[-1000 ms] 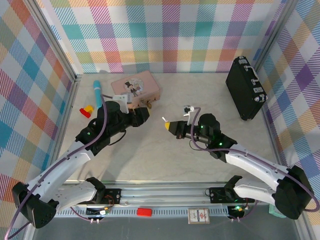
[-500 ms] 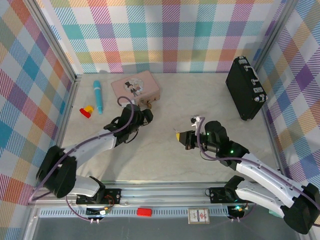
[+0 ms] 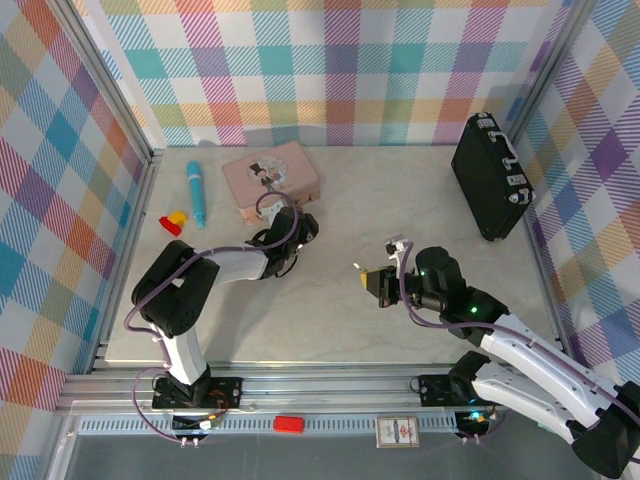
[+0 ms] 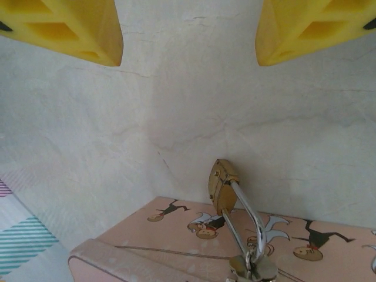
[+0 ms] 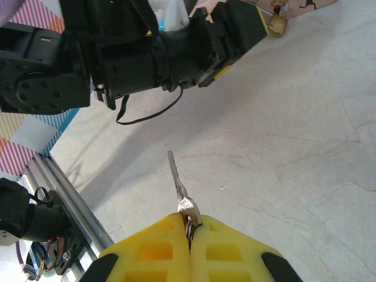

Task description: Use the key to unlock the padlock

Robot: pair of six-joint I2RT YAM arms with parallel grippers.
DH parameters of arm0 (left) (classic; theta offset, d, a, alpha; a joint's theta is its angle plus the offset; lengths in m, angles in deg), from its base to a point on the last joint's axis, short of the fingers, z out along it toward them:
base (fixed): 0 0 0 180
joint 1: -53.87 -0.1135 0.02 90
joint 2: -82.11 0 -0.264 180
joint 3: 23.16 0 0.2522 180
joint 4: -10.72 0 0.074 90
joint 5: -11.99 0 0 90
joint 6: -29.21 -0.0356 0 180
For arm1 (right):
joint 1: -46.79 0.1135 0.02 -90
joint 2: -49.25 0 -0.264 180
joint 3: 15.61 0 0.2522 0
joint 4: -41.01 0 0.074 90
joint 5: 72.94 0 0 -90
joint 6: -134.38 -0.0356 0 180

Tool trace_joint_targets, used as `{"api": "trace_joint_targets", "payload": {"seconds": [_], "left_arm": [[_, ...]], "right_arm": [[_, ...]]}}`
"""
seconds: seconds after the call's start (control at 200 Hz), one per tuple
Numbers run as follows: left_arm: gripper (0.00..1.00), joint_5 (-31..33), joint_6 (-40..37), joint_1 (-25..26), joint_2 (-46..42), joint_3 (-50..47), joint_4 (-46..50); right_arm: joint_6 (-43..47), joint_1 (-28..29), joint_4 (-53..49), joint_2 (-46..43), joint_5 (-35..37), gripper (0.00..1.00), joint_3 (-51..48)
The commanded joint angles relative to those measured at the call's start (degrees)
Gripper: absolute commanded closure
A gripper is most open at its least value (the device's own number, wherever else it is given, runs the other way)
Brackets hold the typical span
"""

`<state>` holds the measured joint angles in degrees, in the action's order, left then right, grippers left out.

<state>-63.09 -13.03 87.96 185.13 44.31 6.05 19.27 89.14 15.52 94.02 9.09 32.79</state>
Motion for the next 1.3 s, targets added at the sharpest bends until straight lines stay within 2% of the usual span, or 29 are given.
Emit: {"api": "trace_joint_targets", "payload": {"seconds": [0.0,0.105,0.255,0.305,0.4,0.525,0.78,1.015,1.295], "left_arm": [[0.39,-2.3,2.6,1.4,-2.7,4.1,4.8],[0.4,-7.6,6.3,2.9,-10.6,2.5,16.2],[0.4,-6.1,8.6,5.9,-24.5,1.3,36.2],[0.4,-6.0,10.2,6.4,-29.1,0.2,38.9],[0.4,-8.2,13.1,7.1,-34.8,-1.5,40.0],[0.41,-10.2,16.0,9.1,-37.7,-2.1,39.7],[0.45,-11.6,18.2,10.5,-40.0,-3.2,38.4],[0.5,-12.9,18.7,10.6,-40.8,-3.6,36.5],[0.56,-13.3,18.9,10.6,-41.2,-3.9,36.4]], "right_arm": [[2.6,-0.1,-0.6,-1.4,-0.6,1.0,0.0],[5.1,-0.1,0.1,-2.2,2.0,1.0,-0.6],[10.9,1.8,8.4,0.8,7.5,1.0,-3.1],[13.8,3.7,11.9,3.5,10.8,1.0,-3.3],[19.5,7.8,19.4,9.8,16.5,1.0,-3.0],[25.9,12.2,28.7,17.2,21.7,1.0,-2.2],[33.9,17.7,42.8,23.1,27.7,1.0,-3.3],[38.1,20.4,50.8,28.8,32.3,1.0,-3.3],[40.8,21.9,55.3,33.1,35.2,1.0,-2.1]]}}
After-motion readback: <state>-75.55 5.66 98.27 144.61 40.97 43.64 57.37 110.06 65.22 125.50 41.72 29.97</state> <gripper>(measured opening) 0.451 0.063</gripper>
